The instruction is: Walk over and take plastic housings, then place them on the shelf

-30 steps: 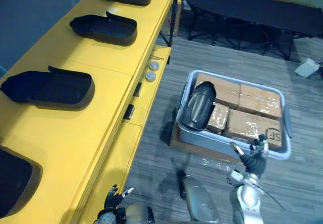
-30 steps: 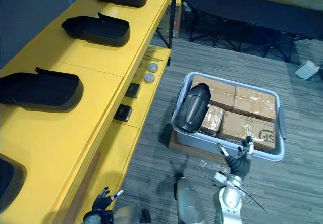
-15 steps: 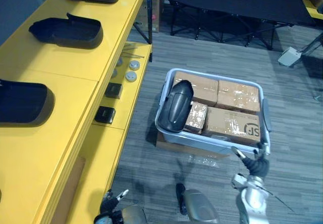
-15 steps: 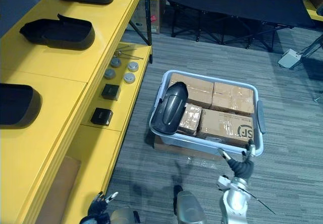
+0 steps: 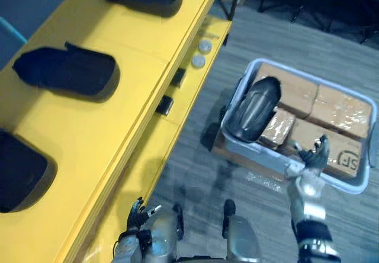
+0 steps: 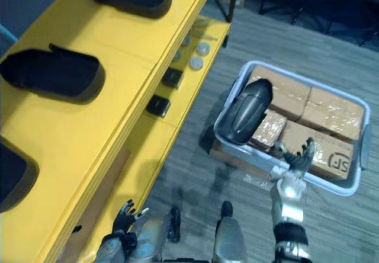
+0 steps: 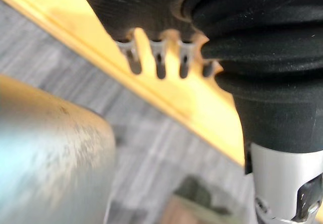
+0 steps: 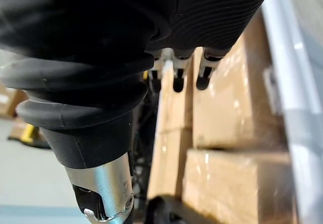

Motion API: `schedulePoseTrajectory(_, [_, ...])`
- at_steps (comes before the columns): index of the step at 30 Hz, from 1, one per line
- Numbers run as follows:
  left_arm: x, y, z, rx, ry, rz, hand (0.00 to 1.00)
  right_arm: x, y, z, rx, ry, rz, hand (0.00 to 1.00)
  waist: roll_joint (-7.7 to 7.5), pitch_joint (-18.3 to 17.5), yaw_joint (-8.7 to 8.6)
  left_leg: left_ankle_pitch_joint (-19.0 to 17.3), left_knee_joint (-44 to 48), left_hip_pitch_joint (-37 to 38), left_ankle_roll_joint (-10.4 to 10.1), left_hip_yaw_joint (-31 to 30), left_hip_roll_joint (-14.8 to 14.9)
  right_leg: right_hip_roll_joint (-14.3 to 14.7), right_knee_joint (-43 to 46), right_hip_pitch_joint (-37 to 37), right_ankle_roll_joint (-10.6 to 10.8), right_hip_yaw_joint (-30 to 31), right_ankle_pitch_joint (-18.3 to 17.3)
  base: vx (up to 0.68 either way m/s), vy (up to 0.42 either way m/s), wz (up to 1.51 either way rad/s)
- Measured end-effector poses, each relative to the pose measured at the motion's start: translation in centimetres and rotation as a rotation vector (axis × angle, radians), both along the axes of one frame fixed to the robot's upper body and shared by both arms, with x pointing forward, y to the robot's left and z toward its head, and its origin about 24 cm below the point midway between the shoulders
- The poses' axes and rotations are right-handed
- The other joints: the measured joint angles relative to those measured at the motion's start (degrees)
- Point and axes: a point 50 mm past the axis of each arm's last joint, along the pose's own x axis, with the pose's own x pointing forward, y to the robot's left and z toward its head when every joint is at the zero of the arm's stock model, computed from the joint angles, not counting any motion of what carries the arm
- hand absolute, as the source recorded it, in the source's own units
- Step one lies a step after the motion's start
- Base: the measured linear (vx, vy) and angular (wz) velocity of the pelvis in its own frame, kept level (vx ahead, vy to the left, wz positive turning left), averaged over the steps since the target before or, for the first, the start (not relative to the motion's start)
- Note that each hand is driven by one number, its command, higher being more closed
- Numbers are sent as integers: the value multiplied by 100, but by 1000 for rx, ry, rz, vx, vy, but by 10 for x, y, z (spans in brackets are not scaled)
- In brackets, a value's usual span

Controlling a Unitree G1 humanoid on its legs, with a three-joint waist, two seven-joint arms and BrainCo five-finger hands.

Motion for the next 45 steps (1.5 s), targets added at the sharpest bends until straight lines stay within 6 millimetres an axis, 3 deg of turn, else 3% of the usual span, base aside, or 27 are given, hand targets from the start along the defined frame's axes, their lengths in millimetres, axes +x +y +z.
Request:
schedulePoseTrajectory(3, [4, -1, 2, -25, -13, 15, 0, 15, -17, 10, 44, 51, -92, 0, 97, 61, 84, 8, 229, -287, 14, -236, -47, -25, -104, -15, 25, -263, 91, -3, 96, 39])
schedulePoseTrajectory(6, [9, -2, 4, -35, -36, 8, 0, 22, -31, 25, 68, 76, -189, 0, 193, 105, 288, 9, 369, -402, 15, -355, -82, -40, -93, -12, 25, -341, 92, 15, 34, 15])
schedulePoseTrajectory(13, [7, -1, 0, -33, -16, 4, 0, 27, -43, 26, 136, 164, -238, 0, 403, 228, 351, 10, 471, -502, 17, -544, -123, -72, 14, -24, 9, -597, 96, -12, 28, 12])
schedulePoseTrajectory(17, [10, -1, -2, -30, -16, -2, 0, 28, -58, 39, 114, 185, -250, 0, 564, 310, 467, 35, 553, -763, 58, -552, -106, -89, 226, -346, -28, -621, 62, -57, 9, -1])
schedulePoseTrajectory(23, [2, 1, -9, -19, 34, -19, 0, 27, -66, 38, 130, 245, -238, 0, 658, 321, 532, 53, 644, -919, 79, -610, -94, -160, 536, -537, -76, -774, -72, -44, 6, 5])
schedulePoseTrajectory(27, [6, -5, -10, -24, 39, -51, 0, 26, -85, 62, 55, 235, -258, 0, 810, 352, 636, 109, 741, -1227, 86, -687, -133, -238, 744, -833, -97, -901, -86, -30, 15, 11])
schedulePoseTrajectory(32, [7, -11, -10, -47, 42, -65, 0, 35, -90, 97, -32, 175, -266, 0, 985, 377, 656, 209, 732, -1442, 73, -697, -180, -316, 929, -1129, -108, -926, -93, -10, 2, 5])
schedulePoseTrajectory(45, [11, -16, -9, -45, 36, -97, 0, 33, -91, 102, -86, 238, -343, 0, 1044, 366, 749, 232, 831, -1530, 61, -727, -83, -248, 1030, -1215, -173, -989, -128, 2, -1, 0])
